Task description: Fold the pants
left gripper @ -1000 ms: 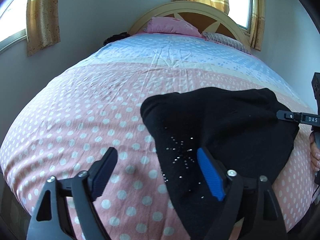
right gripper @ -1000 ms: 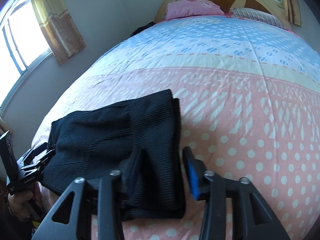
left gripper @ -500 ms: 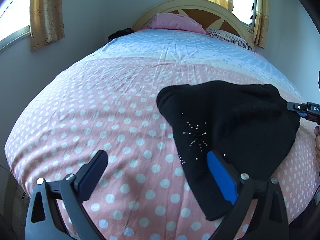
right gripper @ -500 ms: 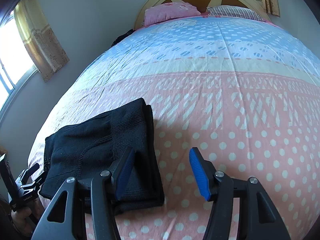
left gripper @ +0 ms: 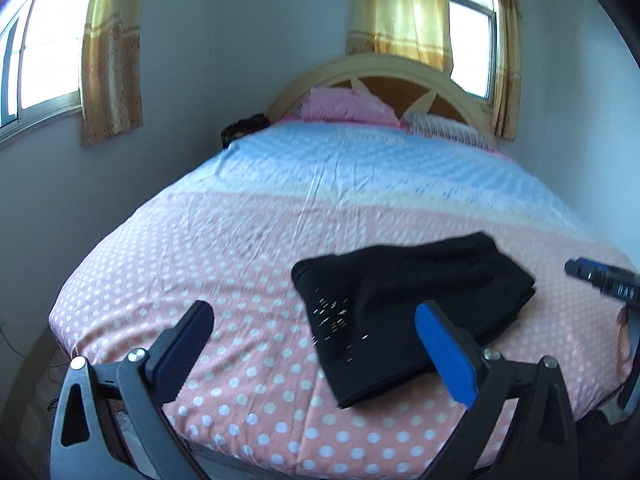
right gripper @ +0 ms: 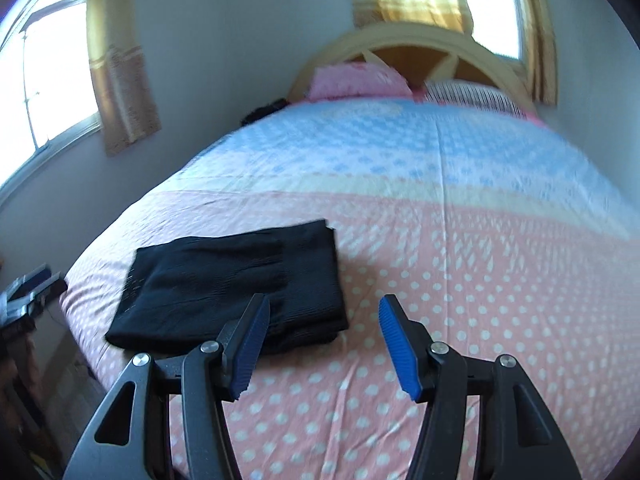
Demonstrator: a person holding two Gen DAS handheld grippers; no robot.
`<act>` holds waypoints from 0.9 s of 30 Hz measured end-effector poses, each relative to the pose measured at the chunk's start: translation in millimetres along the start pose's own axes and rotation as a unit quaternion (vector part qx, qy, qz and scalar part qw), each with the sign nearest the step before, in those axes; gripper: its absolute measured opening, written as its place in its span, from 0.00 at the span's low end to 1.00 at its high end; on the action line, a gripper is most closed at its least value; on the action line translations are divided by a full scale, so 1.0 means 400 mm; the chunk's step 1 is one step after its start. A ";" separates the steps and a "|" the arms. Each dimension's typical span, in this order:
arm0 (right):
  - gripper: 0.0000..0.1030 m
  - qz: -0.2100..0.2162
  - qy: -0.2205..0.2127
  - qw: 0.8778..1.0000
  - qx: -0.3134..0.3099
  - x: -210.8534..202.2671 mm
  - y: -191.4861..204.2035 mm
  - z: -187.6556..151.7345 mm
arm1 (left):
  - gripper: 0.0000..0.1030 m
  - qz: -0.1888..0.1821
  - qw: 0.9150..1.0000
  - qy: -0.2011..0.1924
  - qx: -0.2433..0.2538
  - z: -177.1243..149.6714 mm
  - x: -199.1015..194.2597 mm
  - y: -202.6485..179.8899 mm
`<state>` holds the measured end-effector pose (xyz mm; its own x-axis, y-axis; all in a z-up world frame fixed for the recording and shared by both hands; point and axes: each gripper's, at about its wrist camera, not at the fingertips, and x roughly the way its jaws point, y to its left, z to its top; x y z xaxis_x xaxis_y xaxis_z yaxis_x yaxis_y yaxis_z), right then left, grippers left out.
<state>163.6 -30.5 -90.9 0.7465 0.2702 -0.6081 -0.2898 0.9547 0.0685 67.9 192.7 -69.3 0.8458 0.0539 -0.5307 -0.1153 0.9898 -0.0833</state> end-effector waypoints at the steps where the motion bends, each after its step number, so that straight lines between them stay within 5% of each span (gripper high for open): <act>1: 0.58 0.000 -0.010 1.000 -0.016 -0.023 0.021 -0.001 | 1.00 -0.004 1.000 -0.006 -0.003 0.005 -0.009 -0.005; 8: 0.66 0.008 -0.060 0.996 -0.063 -0.121 0.108 -0.002 | 1.00 -0.014 0.999 -0.030 -0.003 0.026 -0.043 -0.029; 27: 0.66 0.018 -0.070 0.995 -0.067 -0.151 0.129 -0.031 | 1.00 -0.002 0.999 -0.037 -0.015 0.027 -0.071 -0.036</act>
<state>96.2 0.7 -60.5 0.8070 0.3283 -0.4908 -0.3884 0.9212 -0.0225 51.4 178.6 -43.8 0.8827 0.0612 -0.4660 -0.1268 0.9857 -0.1109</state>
